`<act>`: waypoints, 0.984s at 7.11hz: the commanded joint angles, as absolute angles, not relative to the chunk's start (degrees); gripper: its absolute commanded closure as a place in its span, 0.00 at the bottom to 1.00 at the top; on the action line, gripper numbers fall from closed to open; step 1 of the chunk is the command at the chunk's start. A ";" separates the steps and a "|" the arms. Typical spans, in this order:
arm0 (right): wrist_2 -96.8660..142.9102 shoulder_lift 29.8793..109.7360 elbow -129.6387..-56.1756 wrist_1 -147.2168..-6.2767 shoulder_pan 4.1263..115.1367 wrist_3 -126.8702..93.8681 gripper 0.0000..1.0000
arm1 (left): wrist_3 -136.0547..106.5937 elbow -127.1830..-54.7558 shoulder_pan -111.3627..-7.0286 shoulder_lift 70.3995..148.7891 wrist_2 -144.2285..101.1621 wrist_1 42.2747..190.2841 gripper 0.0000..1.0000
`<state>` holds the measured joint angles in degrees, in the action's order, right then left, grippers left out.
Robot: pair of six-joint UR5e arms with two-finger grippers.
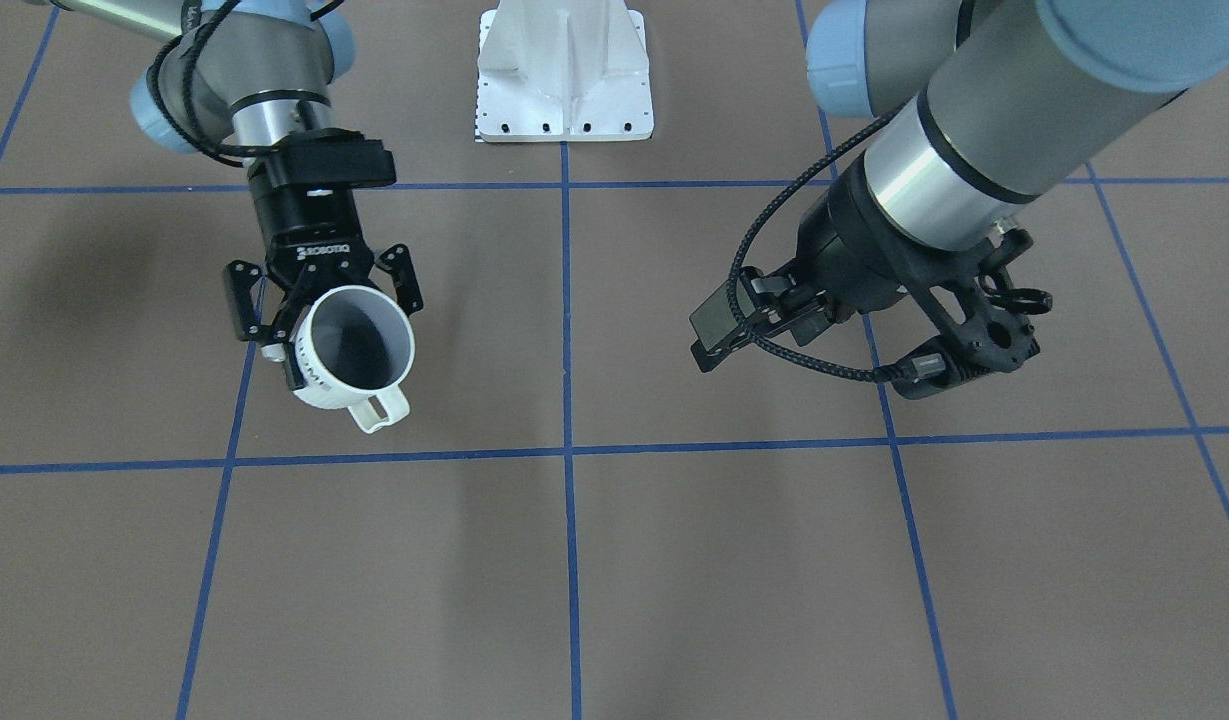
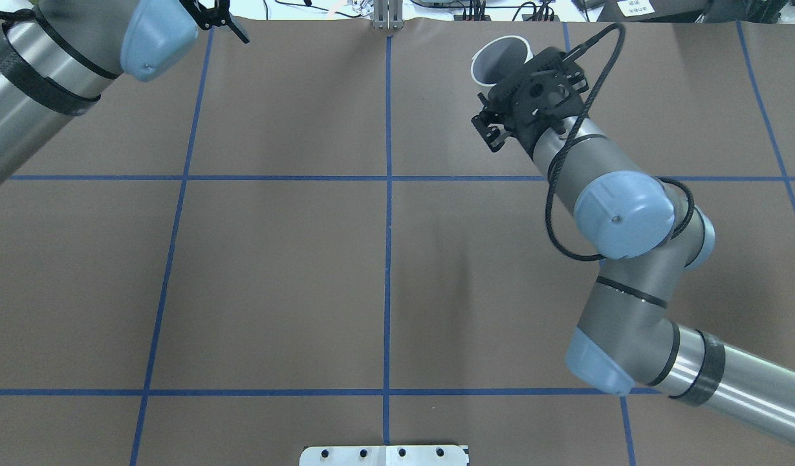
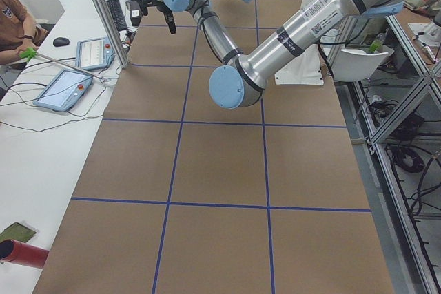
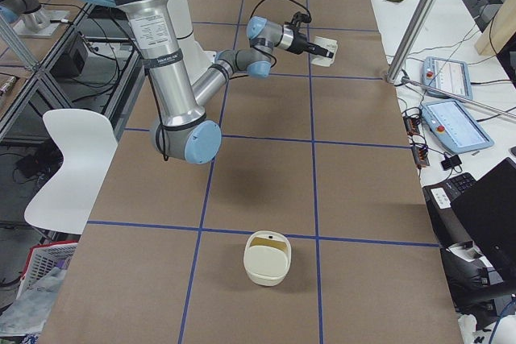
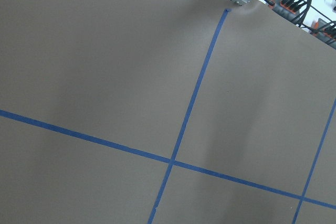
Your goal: Left arm hands cup to right arm to dump lemon
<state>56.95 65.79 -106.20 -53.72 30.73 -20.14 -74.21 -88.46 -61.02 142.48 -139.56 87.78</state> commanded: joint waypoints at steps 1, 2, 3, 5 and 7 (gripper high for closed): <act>52.38 63.55 -112.03 -62.90 25.59 -19.86 0.92 | -74.27 -88.50 -60.82 142.47 -140.09 87.89 0.00; 52.30 63.54 -112.32 -63.02 25.40 -19.95 0.92 | -74.27 -88.68 -60.73 142.56 -140.36 88.06 0.00; 52.29 63.28 -113.28 -63.28 24.88 -19.95 0.92 | -74.35 -88.94 -60.56 142.73 -140.62 88.07 0.00; 52.29 62.85 -112.94 -63.28 24.52 -20.04 0.92 | -74.53 -89.65 -60.03 143.08 -147.27 88.85 0.00; 52.29 62.40 -113.03 -63.11 24.26 -20.92 0.92 | -76.37 -89.91 -57.41 143.35 -147.92 92.36 0.00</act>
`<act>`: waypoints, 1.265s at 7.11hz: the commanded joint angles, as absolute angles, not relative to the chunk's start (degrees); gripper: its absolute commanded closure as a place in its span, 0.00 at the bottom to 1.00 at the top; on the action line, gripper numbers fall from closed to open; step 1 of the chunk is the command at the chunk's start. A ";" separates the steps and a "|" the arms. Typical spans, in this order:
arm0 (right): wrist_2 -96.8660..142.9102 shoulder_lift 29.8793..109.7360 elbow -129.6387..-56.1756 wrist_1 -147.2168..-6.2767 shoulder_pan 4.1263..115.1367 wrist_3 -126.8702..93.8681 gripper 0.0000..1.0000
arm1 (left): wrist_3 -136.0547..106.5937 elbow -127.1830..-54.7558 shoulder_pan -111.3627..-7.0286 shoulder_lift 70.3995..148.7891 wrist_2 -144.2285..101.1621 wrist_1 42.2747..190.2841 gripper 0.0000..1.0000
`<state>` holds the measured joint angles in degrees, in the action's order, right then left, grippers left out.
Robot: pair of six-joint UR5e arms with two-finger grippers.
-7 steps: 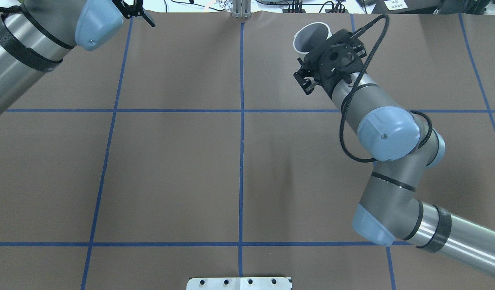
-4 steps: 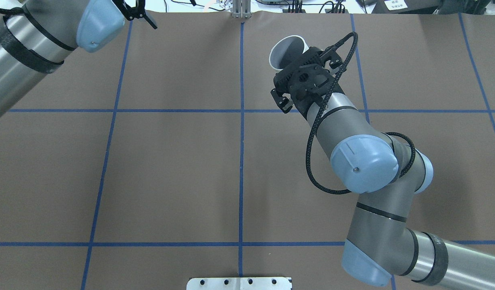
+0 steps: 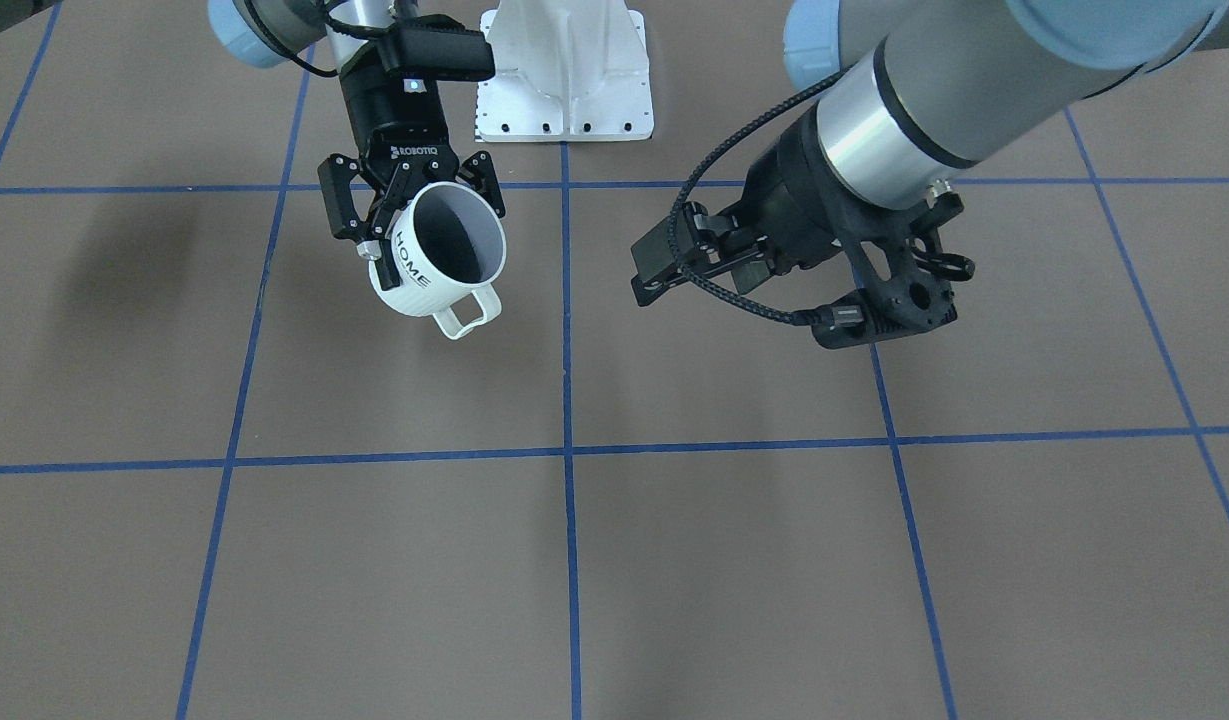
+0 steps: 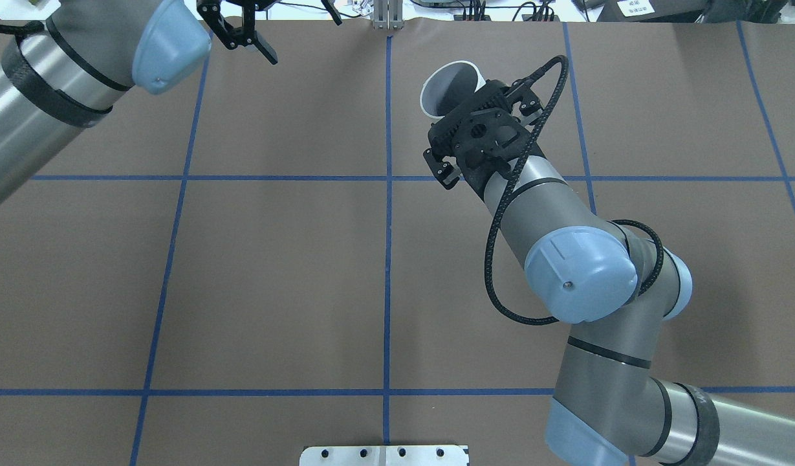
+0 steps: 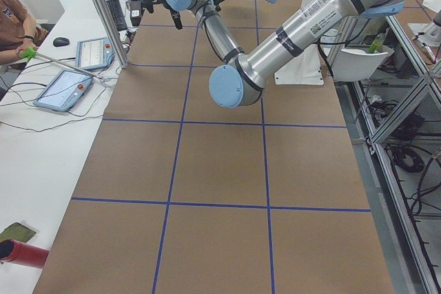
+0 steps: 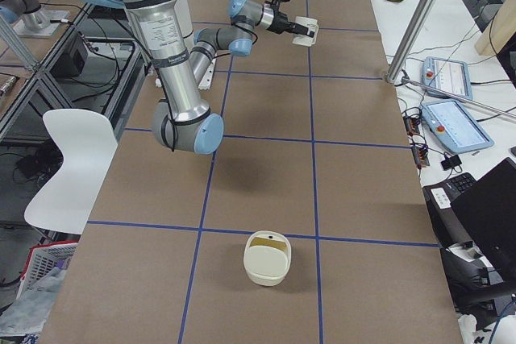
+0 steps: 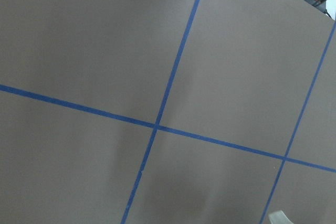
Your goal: Left arm hands cup to right arm to dump lemon
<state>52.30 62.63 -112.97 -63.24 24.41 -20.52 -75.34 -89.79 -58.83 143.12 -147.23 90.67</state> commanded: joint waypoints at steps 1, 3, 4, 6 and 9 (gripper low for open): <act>52.29 62.23 -113.11 -62.84 24.08 -22.14 0.92 | -78.29 -89.91 -56.26 143.52 -147.92 94.20 0.00; 52.29 61.96 -113.12 -62.84 23.82 -23.11 0.91 | -79.19 -89.74 -54.33 143.53 -147.75 97.11 0.00; 52.38 62.05 -113.03 -62.84 23.73 -23.81 0.90 | -79.19 -89.65 -53.45 144.40 -147.48 97.55 0.00; 52.29 62.05 -112.85 -62.84 23.56 -23.91 0.90 | -79.19 -89.04 -52.13 145.37 -147.13 99.04 0.01; 52.29 62.05 -113.03 -62.84 23.38 -23.91 0.90 | -79.19 -82.72 -51.33 148.62 -146.95 102.46 0.13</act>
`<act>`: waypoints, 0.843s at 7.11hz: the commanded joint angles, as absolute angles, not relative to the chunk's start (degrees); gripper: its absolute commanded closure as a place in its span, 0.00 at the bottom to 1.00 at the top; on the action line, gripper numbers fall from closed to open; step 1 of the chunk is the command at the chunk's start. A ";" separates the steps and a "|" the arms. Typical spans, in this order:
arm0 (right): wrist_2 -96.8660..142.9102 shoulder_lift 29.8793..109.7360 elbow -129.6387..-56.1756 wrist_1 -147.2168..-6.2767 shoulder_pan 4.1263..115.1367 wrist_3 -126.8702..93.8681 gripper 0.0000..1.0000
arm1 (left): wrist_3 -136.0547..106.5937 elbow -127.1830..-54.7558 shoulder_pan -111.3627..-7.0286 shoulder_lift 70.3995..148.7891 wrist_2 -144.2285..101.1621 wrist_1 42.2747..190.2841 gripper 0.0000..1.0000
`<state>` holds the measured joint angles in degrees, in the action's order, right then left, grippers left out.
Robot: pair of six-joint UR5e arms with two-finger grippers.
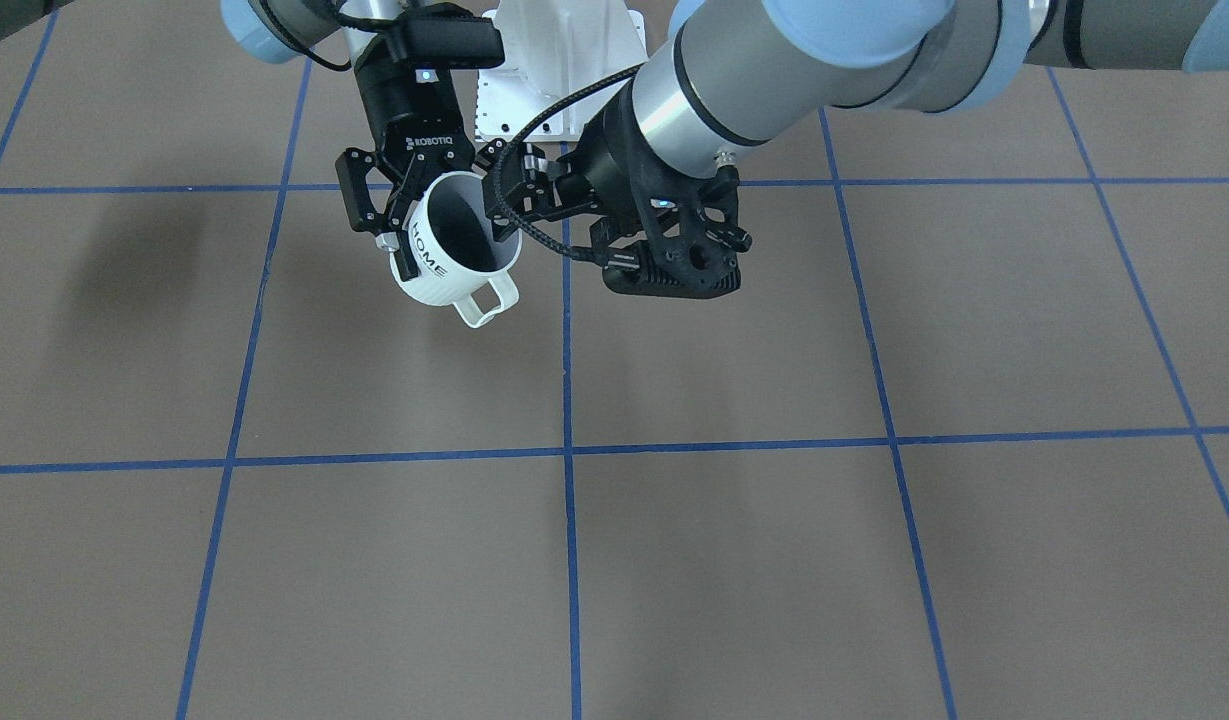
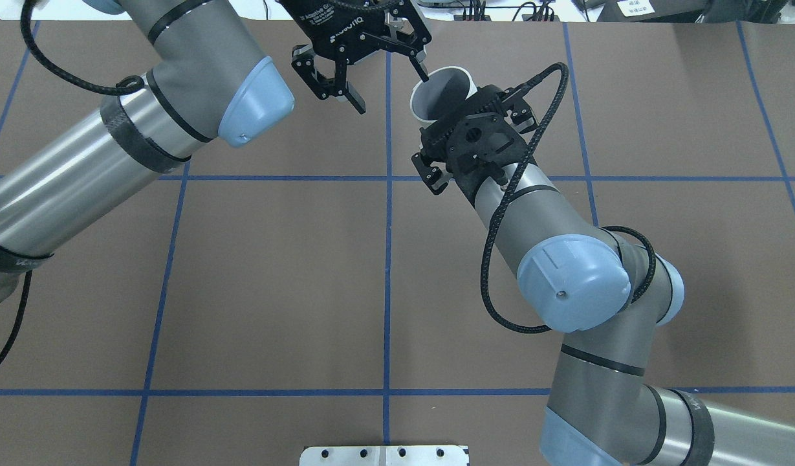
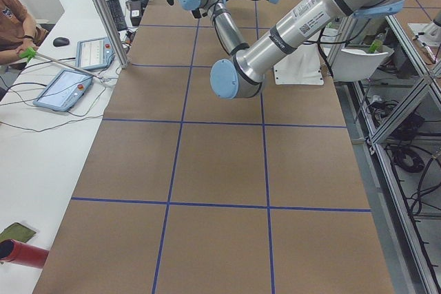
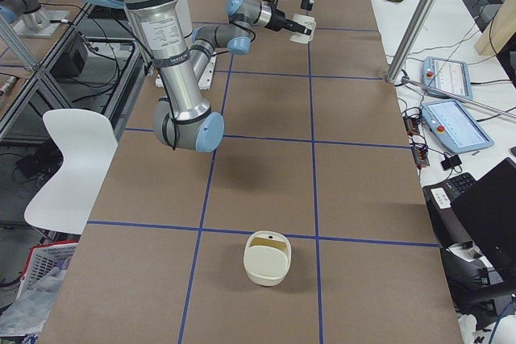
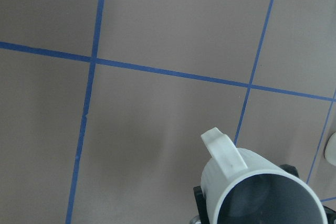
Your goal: Left arm hands cup to right arm to dump lemon
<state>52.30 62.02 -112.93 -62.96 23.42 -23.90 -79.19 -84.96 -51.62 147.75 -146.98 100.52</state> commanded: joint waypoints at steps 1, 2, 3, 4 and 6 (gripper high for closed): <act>52.29 62.05 -113.03 -62.93 23.38 -23.91 0.90 | -79.19 -82.44 -51.33 148.88 -146.95 102.48 0.19; 52.29 62.05 -113.03 -62.84 23.38 -23.91 0.90 | -79.19 -82.44 -51.07 148.89 -146.95 102.48 0.29; 52.29 62.05 -113.03 -62.84 23.38 -23.91 0.90 | -79.10 -82.44 -50.72 149.06 -146.95 102.57 0.37; 52.29 62.05 -113.03 -62.84 23.38 -23.91 0.90 | -79.10 -82.53 -50.54 149.15 -146.95 102.57 0.43; 52.29 62.05 -113.03 -62.93 23.38 -23.91 0.90 | -79.01 -82.53 -50.27 149.41 -146.95 102.66 0.48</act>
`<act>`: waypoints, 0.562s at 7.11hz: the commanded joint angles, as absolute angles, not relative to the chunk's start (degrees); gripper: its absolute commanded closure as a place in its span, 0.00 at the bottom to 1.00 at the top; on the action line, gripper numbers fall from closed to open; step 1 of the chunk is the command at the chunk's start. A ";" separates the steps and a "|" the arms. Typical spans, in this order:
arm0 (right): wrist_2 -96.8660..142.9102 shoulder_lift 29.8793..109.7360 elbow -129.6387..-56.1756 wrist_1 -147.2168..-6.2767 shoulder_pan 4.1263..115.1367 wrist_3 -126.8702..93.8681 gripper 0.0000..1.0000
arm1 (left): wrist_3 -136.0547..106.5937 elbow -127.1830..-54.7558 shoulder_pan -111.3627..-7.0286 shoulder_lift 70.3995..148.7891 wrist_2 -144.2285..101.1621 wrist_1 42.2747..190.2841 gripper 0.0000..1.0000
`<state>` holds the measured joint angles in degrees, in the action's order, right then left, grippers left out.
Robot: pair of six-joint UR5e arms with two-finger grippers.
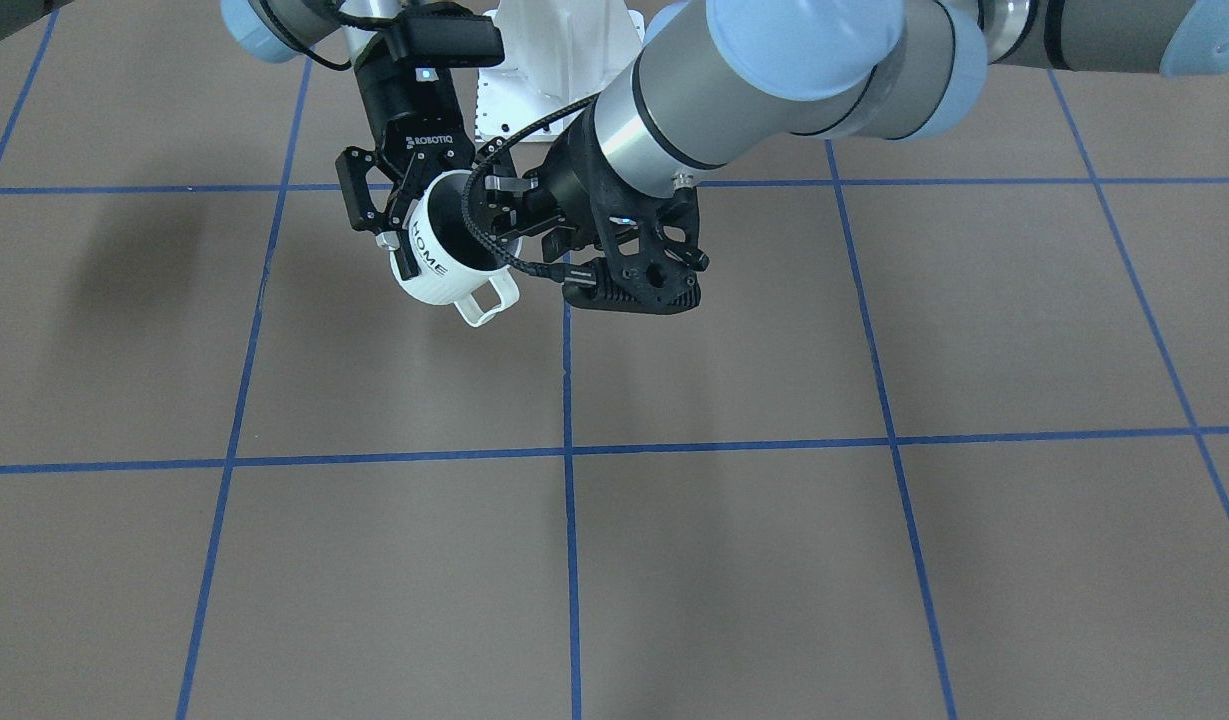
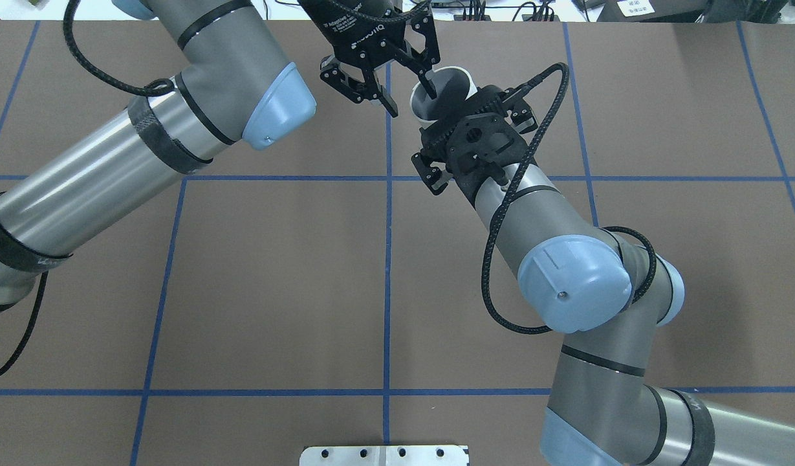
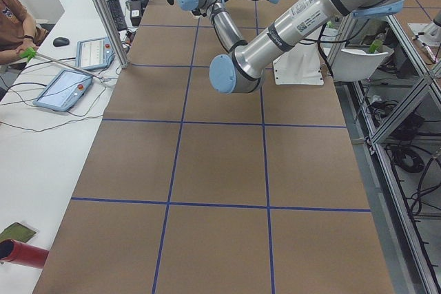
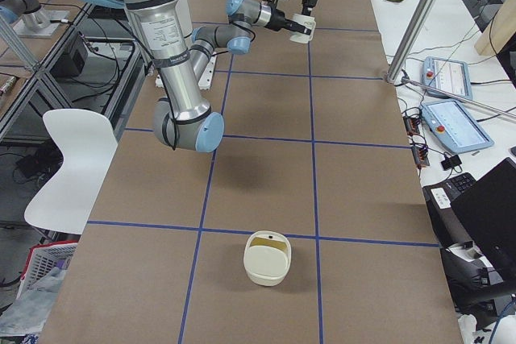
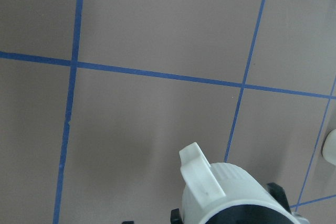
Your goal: Left arm hands cup to right arm to dump lemon
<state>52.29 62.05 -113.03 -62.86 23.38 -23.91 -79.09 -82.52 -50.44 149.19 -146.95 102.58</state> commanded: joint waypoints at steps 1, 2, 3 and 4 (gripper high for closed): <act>52.29 61.96 -113.03 -62.84 23.38 -23.99 0.90 | -78.93 -82.53 -50.19 149.41 -146.95 102.57 0.52; 52.29 61.96 -113.03 -62.84 23.38 -23.99 0.90 | -78.84 -82.44 -49.92 149.33 -146.95 102.57 0.56; 52.29 61.96 -113.03 -62.84 23.38 -23.91 0.90 | -78.66 -82.44 -49.92 149.33 -146.95 102.66 0.59; 52.29 61.96 -113.03 -62.84 23.38 -23.99 0.90 | -78.49 -82.44 -49.83 149.24 -146.95 102.57 0.59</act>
<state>52.30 61.97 -113.03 -62.84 23.38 -23.95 -78.69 -82.45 -49.93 149.31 -146.95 102.61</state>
